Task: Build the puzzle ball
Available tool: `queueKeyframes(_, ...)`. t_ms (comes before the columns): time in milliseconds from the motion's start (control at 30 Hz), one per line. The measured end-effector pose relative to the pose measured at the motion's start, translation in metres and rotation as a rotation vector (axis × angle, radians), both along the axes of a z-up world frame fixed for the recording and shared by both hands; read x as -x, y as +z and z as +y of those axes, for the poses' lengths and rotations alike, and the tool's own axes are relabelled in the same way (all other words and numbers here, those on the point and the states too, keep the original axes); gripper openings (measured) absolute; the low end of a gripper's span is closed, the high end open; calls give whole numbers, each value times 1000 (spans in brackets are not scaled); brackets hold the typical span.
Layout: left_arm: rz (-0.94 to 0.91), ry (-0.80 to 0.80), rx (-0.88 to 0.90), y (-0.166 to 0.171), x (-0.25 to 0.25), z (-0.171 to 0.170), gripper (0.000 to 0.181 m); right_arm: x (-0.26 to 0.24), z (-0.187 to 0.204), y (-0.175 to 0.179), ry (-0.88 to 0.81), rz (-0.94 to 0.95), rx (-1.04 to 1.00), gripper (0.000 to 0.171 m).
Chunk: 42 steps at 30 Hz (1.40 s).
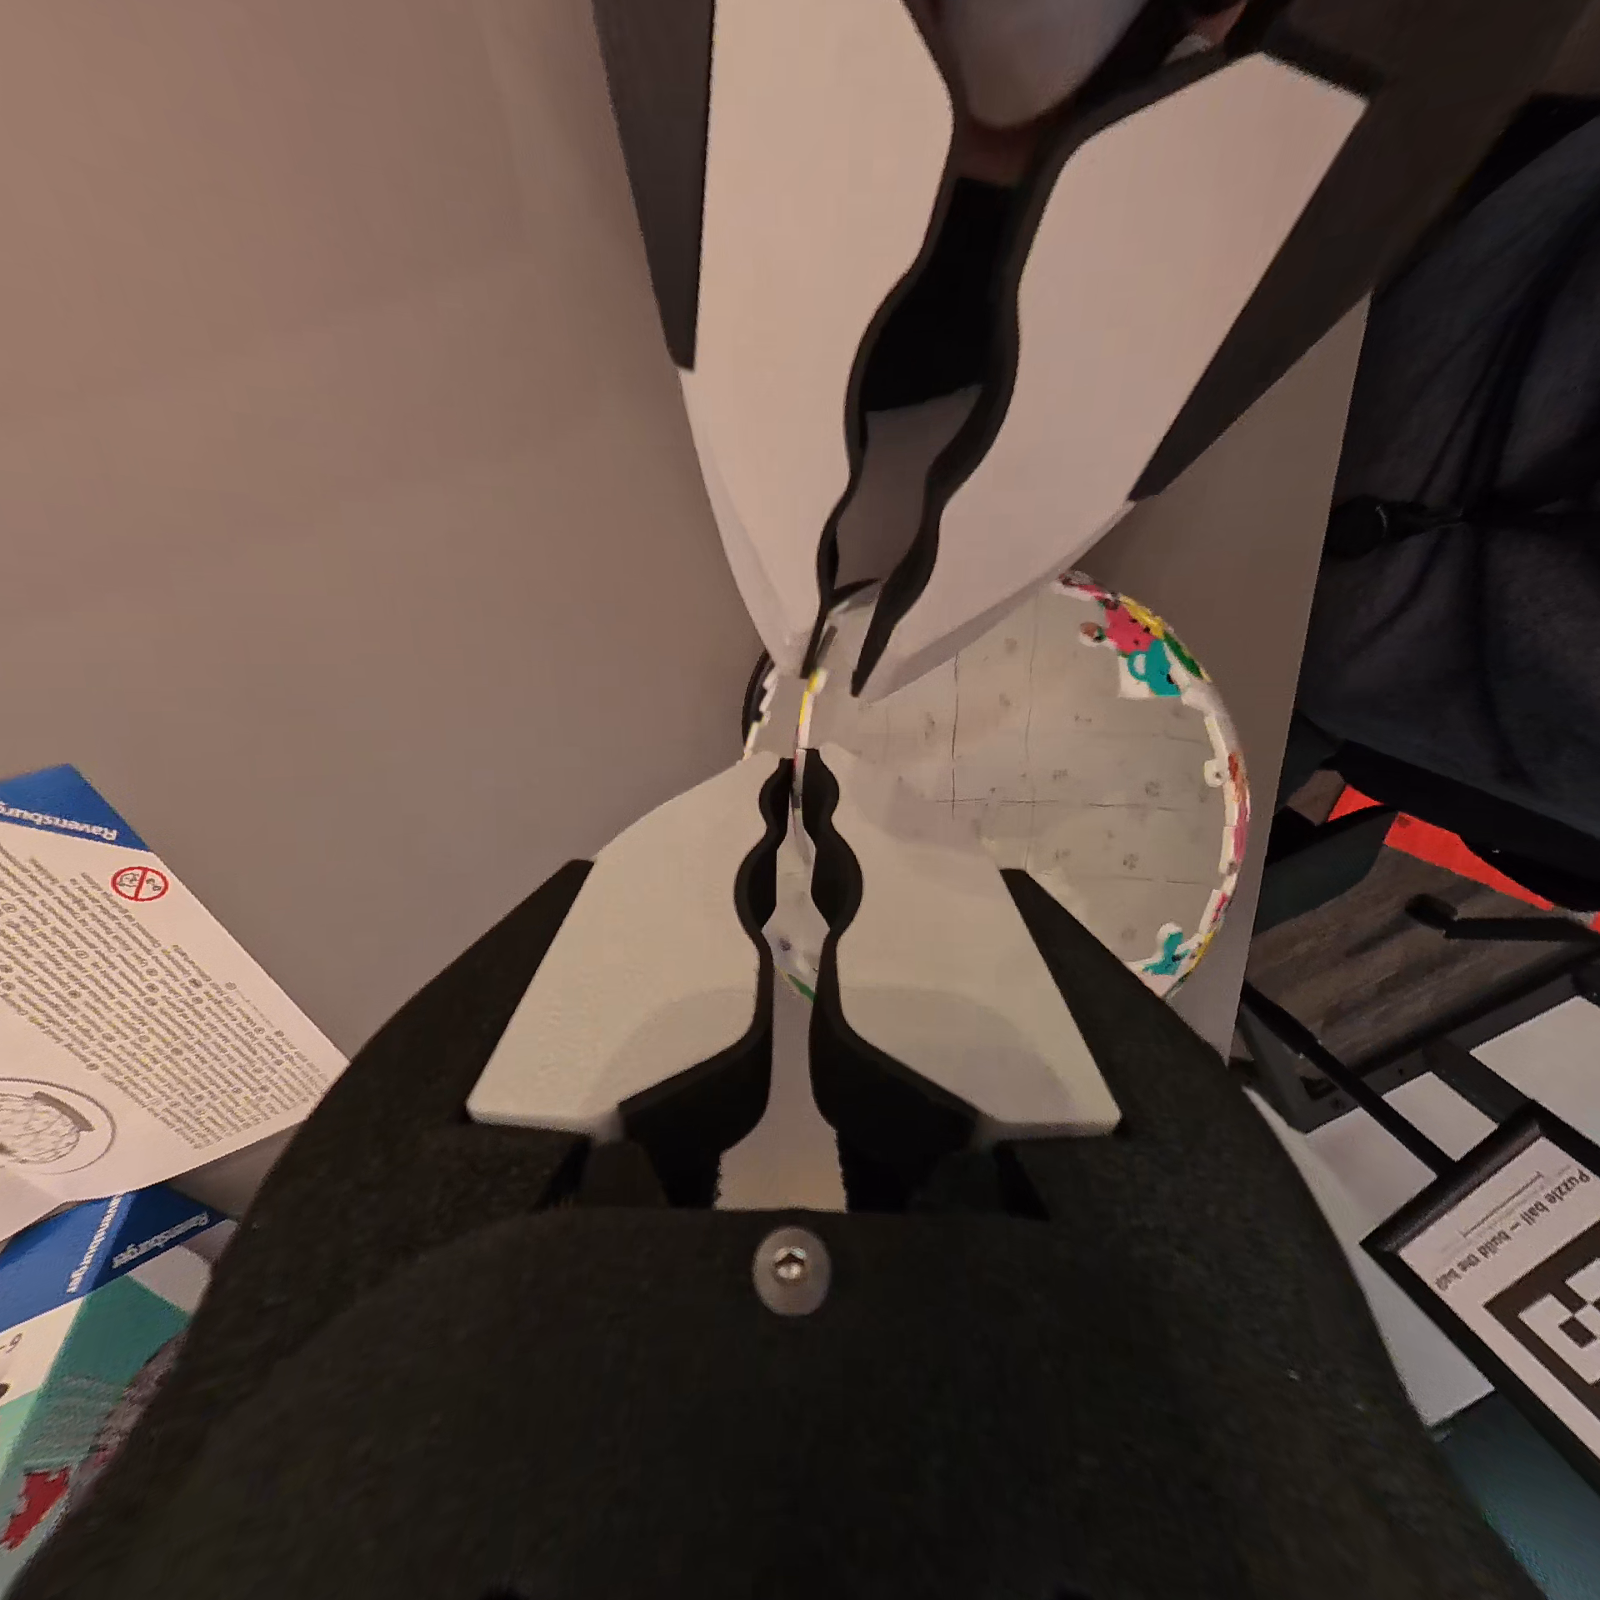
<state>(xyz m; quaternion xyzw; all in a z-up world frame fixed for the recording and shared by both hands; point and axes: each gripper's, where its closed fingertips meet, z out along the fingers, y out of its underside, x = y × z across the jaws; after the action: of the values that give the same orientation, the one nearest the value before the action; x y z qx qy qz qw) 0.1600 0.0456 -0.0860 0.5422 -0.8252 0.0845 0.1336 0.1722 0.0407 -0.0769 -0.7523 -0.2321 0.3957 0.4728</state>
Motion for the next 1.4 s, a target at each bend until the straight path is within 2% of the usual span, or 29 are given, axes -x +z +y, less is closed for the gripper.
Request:
queueKeyframes(567,49,-68,-8,-4,2,-4,2,2,1,-6,47,18,55,10)
queueKeyframes(700,50,-46,10,-3,0,-6,3,1,1,-6,34,9,51,2)
queueKeyframes(767,13,-23,-3,-1,-7,-3,16,0,1,-6,26,18,57,2)
queueKeyframes(833,-20,-21,-28,6,-10,3,21,-1,2,-4,19,35,53,2)
queueKeyframes(1000,-59,39,-35,20,-10,13,21,1,4,-4,-1,13,46,2)
queueKeyframes(1167,-17,49,-64,13,-3,16,25,2,7,-9,-42,-47,42,2)
queueKeyframes(1400,26,33,-86,3,5,17,25,3,8,-11,-67,-37,77,2)
